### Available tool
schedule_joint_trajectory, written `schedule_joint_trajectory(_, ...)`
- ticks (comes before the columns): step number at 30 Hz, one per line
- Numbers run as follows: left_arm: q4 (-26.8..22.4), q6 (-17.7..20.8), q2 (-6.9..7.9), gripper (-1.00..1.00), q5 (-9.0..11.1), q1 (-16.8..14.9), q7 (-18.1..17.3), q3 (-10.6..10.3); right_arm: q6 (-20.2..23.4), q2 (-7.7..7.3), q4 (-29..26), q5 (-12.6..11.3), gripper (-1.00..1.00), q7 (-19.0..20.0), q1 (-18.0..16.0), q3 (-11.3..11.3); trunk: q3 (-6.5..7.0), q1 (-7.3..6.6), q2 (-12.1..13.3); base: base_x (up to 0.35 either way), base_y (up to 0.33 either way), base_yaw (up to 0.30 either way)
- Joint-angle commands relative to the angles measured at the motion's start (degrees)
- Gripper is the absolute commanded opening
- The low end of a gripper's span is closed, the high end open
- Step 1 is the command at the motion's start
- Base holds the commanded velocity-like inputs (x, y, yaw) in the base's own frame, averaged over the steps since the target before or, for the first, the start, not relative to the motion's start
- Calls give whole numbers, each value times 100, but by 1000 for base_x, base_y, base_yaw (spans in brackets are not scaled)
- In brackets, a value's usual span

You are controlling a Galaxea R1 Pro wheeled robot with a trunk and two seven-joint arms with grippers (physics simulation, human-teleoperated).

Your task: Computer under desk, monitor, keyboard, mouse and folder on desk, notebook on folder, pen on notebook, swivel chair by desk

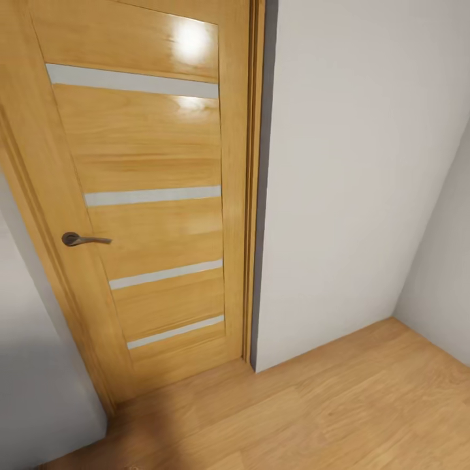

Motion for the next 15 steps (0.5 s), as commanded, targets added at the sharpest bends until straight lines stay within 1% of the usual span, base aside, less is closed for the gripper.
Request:
schedule_joint_trajectory(1, -5, -6, -1, 100, 6, 0, 4, 3, -175, 0, 5, -6, 100, -5, -3, -10, 15, -23, 39, 0, 0, 227)
schedule_joint_trajectory(3, -5, -9, 2, 100, 27, 0, 8, 15, -410, 0, 8, -14, 100, -8, -3, -13, 56, -67, 119, 0, 0, 234)
schedule_joint_trajectory(4, -5, -10, 6, 100, 63, 0, 10, 33, -581, 0, 11, -19, 100, -9, -3, -15, 76, -89, 159, 0, 0, 247)
schedule_joint_trajectory(6, -5, -11, 13, 100, 126, 0, 11, 62, -768, 4, 23, -24, 100, -9, -3, -23, 116, -133, 239, 0, 0, 252)
schedule_joint_trajectory(7, -16, -13, 32, 100, 265, 0, 10, 111, -1062, 6, 36, -34, 100, -10, -3, -56, 136, -155, 279, 0, 0, 263)
schedule_joint_trajectory(9, -114, -18, 49, 100, 478, 0, 12, 151, -1465, 6, 35, -116, 100, -10, -3, -162, 174, -199, 360, 0, 0, 269)
schedule_joint_trajectory(10, -168, -18, 53, 100, 521, 0, 12, 156, -1572, 5, 30, -148, 100, -10, -3, -193, 193, -221, 400, 0, 0, 273)
schedule_joint_trajectory(11, -307, -19, 66, 100, 590, 0, 9, 164, -1794, 3, 21, -227, 100, -10, -3, -252, 211, -242, 440, 0, 0, 276)
schedule_joint_trajectory(13, -626, -20, 124, 100, 665, 0, 7, 174, -2134, -4, 6, -431, 100, -9, -3, -348, 248, -286, 520, 0, 0, 279)
schedule_joint_trajectory(14, -949, -16, 202, 100, 699, 0, 6, 181, -2296, -6, -24, -641, 100, -6, -3, -402, 266, -308, 560, 0, 0, 281)
schedule_joint_trajectory(15, -1031, -16, 214, 100, 703, 0, 6, 183, -2320, -7, -54, -683, 100, -5, -3, -410, 284, -330, 600, 0, 0, 281)
